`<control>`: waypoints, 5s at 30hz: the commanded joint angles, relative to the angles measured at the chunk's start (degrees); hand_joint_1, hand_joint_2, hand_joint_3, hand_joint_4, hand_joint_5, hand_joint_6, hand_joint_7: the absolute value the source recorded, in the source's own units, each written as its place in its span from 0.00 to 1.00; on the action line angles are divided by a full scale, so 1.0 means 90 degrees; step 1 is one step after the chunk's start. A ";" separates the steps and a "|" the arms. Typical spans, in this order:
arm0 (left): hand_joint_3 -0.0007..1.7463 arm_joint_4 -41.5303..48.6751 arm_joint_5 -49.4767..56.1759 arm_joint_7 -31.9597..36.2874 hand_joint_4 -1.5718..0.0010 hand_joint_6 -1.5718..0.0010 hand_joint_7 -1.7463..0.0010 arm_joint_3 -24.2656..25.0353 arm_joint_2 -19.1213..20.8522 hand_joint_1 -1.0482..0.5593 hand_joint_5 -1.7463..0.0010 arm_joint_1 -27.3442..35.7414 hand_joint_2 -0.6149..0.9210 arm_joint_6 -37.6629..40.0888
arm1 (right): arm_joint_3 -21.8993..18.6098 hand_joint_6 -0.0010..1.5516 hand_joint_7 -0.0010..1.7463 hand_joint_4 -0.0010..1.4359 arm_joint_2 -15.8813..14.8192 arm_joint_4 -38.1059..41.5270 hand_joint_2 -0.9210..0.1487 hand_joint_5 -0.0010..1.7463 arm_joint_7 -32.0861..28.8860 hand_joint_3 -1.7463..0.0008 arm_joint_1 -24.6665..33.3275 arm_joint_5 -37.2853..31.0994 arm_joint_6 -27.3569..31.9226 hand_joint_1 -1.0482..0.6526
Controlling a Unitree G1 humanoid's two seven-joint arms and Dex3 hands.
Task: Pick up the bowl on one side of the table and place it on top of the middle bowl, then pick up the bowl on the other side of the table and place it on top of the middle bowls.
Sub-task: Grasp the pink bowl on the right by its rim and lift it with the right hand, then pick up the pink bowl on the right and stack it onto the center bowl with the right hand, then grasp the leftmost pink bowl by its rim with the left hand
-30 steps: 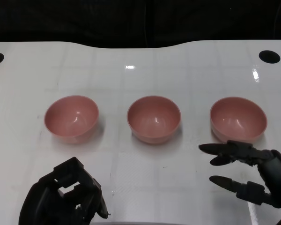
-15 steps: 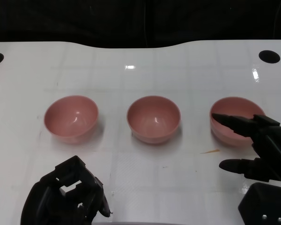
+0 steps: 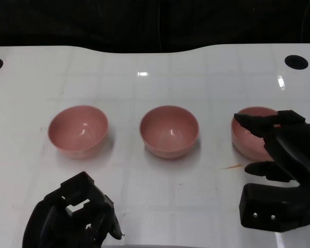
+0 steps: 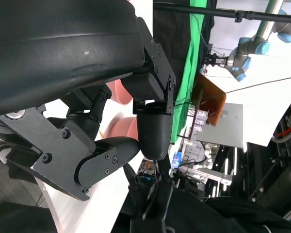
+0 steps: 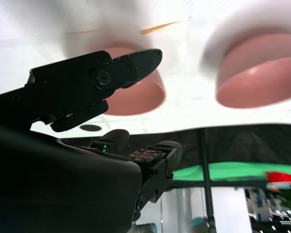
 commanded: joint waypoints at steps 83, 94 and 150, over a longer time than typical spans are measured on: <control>0.53 -0.0094 0.0025 0.0026 0.42 0.45 0.20 -0.0046 -0.0090 0.53 0.12 0.0019 0.77 -0.0019 | 0.2124 0.47 0.98 0.62 0.0978 0.4552 0.43 1.00 -0.2861 0.42 -0.3590 0.0483 -0.2753 0.49; 0.57 -0.0217 -0.0013 0.0121 0.41 0.43 0.21 -0.0122 -0.0122 0.54 0.13 0.0114 0.74 0.0031 | 0.2409 0.47 0.96 0.61 0.1488 0.6159 0.39 1.00 -0.3077 0.43 -0.4088 0.0389 -0.2733 0.50; 0.44 -0.0509 0.1054 0.0852 0.54 0.50 0.46 0.0184 0.0146 0.52 0.25 -0.0242 0.82 -0.0318 | 0.0802 0.47 0.10 0.35 -0.0014 0.1460 0.00 0.56 -0.1481 0.93 -0.0531 0.2424 -0.4374 0.39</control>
